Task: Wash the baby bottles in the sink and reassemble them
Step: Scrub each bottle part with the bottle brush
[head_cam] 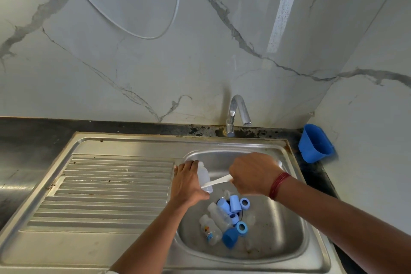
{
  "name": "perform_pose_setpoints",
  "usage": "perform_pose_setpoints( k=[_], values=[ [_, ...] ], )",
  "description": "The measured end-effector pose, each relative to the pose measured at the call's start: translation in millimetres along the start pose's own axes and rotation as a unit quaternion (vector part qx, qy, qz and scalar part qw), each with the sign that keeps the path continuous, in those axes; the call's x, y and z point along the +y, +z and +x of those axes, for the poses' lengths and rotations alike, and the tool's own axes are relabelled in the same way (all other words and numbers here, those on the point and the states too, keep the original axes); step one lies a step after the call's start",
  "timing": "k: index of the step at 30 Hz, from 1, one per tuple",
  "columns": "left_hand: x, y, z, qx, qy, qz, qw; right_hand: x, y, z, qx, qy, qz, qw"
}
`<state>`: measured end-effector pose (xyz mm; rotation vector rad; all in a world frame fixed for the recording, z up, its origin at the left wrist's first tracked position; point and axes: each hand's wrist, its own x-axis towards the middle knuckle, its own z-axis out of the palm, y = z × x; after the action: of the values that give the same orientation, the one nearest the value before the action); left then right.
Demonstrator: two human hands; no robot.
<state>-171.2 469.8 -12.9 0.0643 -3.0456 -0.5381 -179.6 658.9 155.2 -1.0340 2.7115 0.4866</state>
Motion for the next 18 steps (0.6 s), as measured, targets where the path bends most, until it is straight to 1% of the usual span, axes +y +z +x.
perform_pose_setpoints(
  k=[4, 10, 12, 15, 18],
  values=[
    [3.5, -3.8, 0.5, 0.002, -0.008, 0.006, 1.0, -2.5, -2.6, 2.1, 0.014, 0.016, -0.005, 1.0],
    [6.1, -10.9, 3.1, -0.027, -0.036, 0.024, 0.999, 6.2, -2.5, 0.3, 0.038, -0.005, 0.001, 0.999],
    [3.1, -11.0, 0.4, -0.028, -0.05, 0.014, 0.998, 14.5, 0.4, -2.3, 0.036, -0.013, 0.006, 0.999],
    [1.7, -15.3, -2.7, -0.005, -0.07, -0.019, 0.997, 32.8, 4.9, -6.4, 0.04, -0.026, 0.03, 0.998],
    [0.9, -26.3, -3.8, 0.019, -0.096, -0.064, 0.993, 54.3, 15.9, -7.3, 0.068, -0.034, 0.07, 0.995]
  ],
)
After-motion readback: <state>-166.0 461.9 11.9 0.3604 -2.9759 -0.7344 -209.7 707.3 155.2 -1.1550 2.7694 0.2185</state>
